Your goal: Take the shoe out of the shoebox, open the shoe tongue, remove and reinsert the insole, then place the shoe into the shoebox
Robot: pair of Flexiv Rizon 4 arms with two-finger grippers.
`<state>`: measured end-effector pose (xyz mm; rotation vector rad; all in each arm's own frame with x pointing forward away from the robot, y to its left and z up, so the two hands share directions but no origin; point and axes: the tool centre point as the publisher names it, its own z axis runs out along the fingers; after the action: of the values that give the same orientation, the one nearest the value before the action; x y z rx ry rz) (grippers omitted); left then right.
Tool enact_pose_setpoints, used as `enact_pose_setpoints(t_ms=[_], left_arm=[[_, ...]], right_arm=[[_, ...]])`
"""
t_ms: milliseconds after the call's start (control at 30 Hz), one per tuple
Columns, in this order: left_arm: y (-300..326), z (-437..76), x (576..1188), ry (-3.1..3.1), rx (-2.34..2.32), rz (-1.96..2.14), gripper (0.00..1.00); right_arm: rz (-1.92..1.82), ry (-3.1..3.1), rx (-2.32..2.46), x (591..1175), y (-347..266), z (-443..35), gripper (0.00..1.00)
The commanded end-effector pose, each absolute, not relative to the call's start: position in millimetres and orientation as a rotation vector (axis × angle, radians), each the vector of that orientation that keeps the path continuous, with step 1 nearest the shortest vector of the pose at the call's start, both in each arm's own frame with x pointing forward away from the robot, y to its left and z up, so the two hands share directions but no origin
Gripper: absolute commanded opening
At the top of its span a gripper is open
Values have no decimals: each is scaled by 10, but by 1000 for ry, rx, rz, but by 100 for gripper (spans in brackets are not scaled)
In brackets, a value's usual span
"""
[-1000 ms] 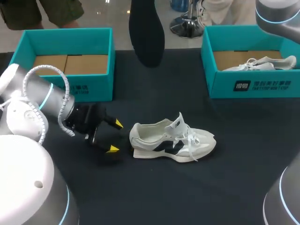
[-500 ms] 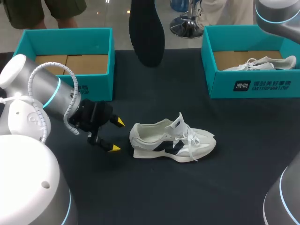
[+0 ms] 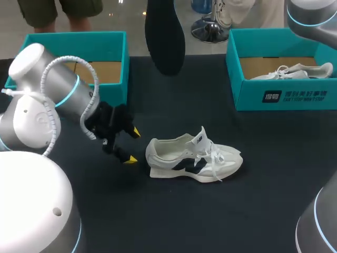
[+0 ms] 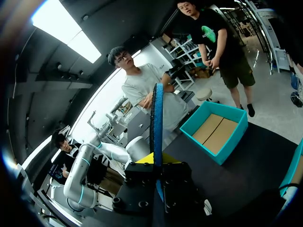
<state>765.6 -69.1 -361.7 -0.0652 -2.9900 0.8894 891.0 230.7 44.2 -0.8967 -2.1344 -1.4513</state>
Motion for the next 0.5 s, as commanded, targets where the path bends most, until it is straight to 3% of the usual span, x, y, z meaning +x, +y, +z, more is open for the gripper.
enact_pose_setpoints(t_ms=[33, 500], left_arm=[[-777, -3509, 7736, -3032, -66, 663, 100], [-735, -3296, 7570, -3152, -163, 451, 100]], right_arm=[[-1447, -2137, -900, 8915, 2315, 445, 0], [-1447, -2137, -900, 8915, 2315, 445, 0]])
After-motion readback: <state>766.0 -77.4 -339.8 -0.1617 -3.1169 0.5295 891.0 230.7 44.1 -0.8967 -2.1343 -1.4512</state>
